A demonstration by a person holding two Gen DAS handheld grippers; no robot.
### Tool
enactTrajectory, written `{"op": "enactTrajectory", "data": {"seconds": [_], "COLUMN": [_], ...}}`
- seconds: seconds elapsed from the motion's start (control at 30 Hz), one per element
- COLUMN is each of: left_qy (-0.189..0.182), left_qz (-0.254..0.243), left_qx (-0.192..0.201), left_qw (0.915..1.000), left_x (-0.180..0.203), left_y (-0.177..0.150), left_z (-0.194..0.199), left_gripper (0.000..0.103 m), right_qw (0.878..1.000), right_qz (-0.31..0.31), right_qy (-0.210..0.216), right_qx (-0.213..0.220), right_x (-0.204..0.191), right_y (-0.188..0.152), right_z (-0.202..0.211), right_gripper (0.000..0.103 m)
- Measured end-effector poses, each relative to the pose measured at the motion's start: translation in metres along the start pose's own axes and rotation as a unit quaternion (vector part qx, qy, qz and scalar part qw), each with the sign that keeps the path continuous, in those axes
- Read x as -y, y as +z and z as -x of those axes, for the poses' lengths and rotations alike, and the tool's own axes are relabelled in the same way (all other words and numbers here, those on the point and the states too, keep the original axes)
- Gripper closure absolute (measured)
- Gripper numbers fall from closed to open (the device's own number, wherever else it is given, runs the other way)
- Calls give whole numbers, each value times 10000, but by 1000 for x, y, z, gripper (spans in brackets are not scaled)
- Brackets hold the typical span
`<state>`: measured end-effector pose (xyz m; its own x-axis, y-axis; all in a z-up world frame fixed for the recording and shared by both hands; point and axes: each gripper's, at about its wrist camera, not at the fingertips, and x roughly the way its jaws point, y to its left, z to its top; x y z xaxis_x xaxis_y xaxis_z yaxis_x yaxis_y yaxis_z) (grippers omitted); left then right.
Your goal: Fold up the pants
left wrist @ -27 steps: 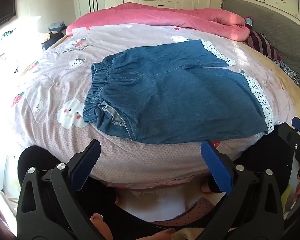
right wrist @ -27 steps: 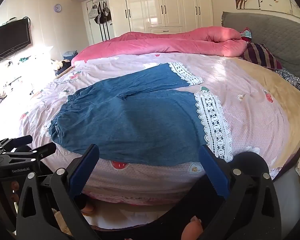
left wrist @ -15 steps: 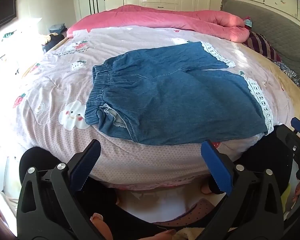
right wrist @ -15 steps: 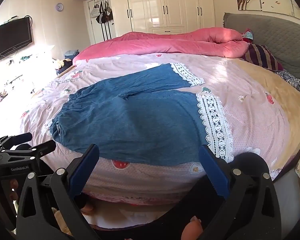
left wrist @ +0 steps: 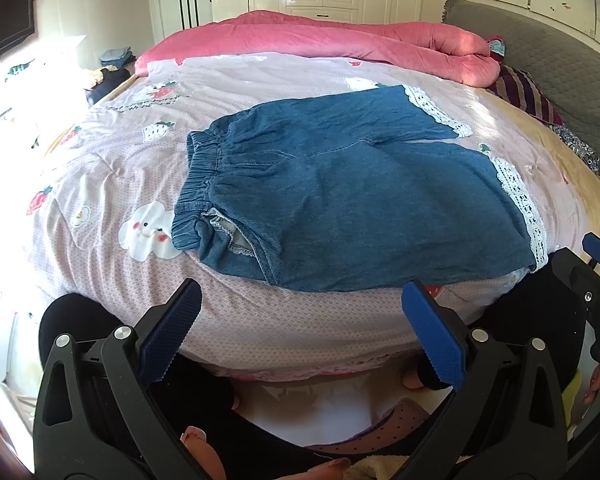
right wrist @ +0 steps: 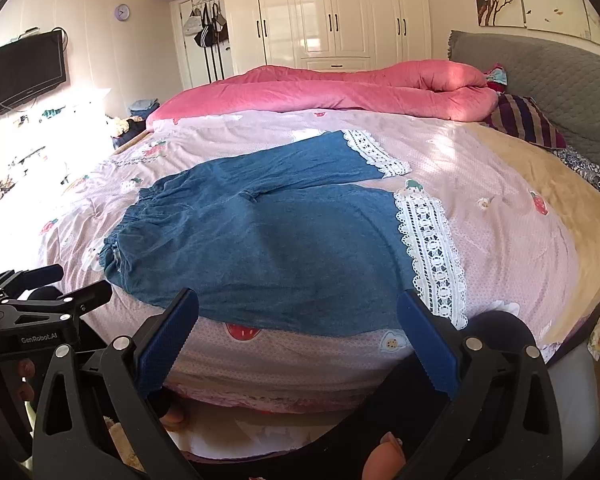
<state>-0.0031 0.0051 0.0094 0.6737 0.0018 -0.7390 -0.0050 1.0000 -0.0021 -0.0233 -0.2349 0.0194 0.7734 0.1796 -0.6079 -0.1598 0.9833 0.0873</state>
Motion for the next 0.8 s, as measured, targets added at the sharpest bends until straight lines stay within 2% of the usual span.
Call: {"op": "enactTrajectory", "data": {"seconds": [0.8], "left_qy": [48], "left_qz": [-48], "left_qx": [73], "left_qw": [9999], "left_x": [2], "left_y": [-2], "left_z": [1], "left_gripper": [8], "right_qw": [10000], "right_qz": [3], "right_qy": [-32], "right_qx": [-13], "right_x": [1], "right_y": [-1], "right_z": [-2], "right_gripper": [4]}}
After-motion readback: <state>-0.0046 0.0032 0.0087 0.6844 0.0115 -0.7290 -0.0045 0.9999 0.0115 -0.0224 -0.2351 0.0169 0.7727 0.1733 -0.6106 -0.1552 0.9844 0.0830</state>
